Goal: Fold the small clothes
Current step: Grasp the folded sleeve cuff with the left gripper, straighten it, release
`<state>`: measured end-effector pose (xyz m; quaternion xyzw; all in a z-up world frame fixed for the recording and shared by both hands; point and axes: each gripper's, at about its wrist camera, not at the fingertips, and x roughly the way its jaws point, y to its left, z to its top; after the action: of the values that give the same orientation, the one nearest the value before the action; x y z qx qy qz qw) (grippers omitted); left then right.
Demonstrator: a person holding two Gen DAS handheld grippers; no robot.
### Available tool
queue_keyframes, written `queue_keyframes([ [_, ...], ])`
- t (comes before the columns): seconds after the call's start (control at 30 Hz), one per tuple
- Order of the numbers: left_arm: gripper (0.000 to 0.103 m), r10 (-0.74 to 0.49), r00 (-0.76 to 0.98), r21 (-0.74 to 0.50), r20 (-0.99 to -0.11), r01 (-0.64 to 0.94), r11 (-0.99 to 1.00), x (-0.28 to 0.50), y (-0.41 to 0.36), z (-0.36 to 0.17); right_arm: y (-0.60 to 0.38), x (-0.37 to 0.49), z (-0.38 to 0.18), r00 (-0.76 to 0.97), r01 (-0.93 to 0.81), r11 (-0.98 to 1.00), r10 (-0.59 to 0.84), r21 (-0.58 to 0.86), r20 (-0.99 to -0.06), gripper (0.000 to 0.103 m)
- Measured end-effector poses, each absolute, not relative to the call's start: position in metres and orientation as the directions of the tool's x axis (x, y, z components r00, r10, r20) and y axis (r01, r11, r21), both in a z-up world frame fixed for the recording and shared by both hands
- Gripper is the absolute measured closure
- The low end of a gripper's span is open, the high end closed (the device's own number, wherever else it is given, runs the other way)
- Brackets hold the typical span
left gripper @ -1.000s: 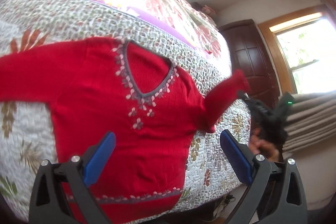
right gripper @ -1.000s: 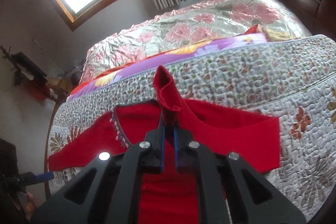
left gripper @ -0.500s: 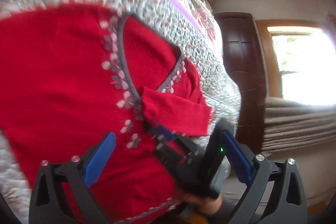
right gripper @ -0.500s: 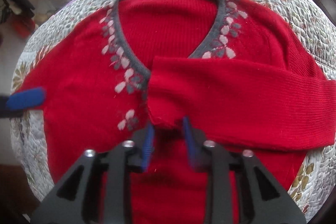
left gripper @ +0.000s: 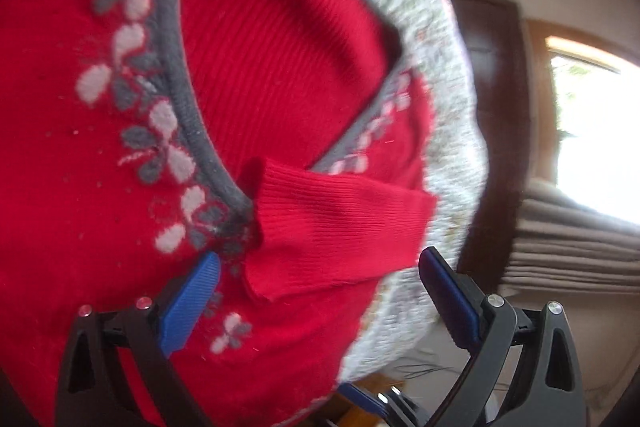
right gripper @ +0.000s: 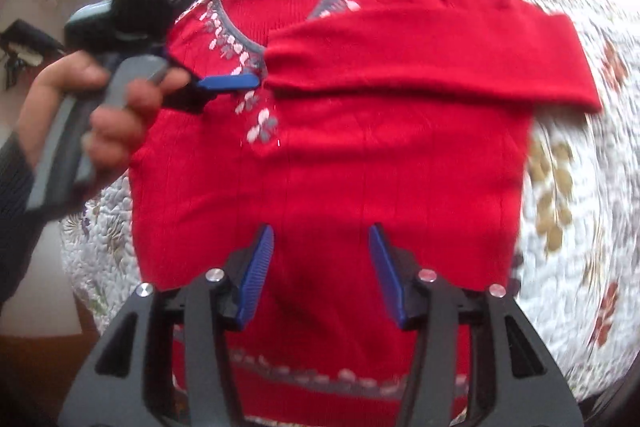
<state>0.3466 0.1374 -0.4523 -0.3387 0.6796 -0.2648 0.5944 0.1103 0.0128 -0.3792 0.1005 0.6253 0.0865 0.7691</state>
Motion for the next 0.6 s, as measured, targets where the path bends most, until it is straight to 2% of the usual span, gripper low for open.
queue_keyframes([
  [0.13, 0.004, -0.754, -0.068, -0.743, -0.654, -0.128, 0.657, 0.346, 0.123, -0.446, 0.014, 0.096, -0.375, 0.196, 0.009, 0.955, 0.289, 0.297, -0.937, 0.052],
  [0.2, 0.013, -0.731, -0.080, -0.724, -0.677, -0.103, 0.682, 0.347, 0.115, -0.444, 0.012, 0.090, -0.372, 0.191, 0.016, 0.947, 0.312, 0.321, -0.930, 0.052],
  [0.27, 0.038, -0.683, -0.114, -0.678, -0.722, -0.082, 0.730, 0.348, 0.109, -0.448, 0.014, 0.085, -0.368, 0.189, 0.018, 0.939, 0.335, 0.345, -0.923, 0.052],
  [0.3, 0.057, -0.661, -0.119, -0.658, -0.741, -0.070, 0.750, 0.347, 0.104, -0.447, 0.015, 0.083, -0.365, 0.189, 0.014, 0.937, 0.340, 0.348, -0.921, 0.052],
  [0.33, 0.069, -0.642, -0.125, -0.641, -0.757, -0.051, 0.766, 0.347, 0.101, -0.447, 0.015, 0.081, -0.363, 0.189, 0.011, 0.936, 0.343, 0.351, -0.920, 0.052],
  [0.37, 0.091, -0.615, -0.124, -0.615, -0.779, -0.037, 0.787, 0.347, 0.100, -0.445, 0.016, 0.079, -0.362, 0.189, 0.008, 0.934, 0.349, 0.357, -0.918, 0.052],
  [0.43, 0.097, -0.602, -0.116, -0.603, -0.790, -0.026, 0.797, 0.347, 0.098, -0.441, 0.019, 0.075, -0.361, 0.186, 0.006, 0.932, 0.354, 0.361, -0.917, 0.052],
  [0.6, 0.099, -0.585, -0.077, -0.590, -0.807, 0.077, 0.804, 0.349, 0.090, -0.406, 0.023, 0.069, -0.361, 0.174, 0.014, 0.930, 0.360, 0.368, -0.917, 0.052],
])
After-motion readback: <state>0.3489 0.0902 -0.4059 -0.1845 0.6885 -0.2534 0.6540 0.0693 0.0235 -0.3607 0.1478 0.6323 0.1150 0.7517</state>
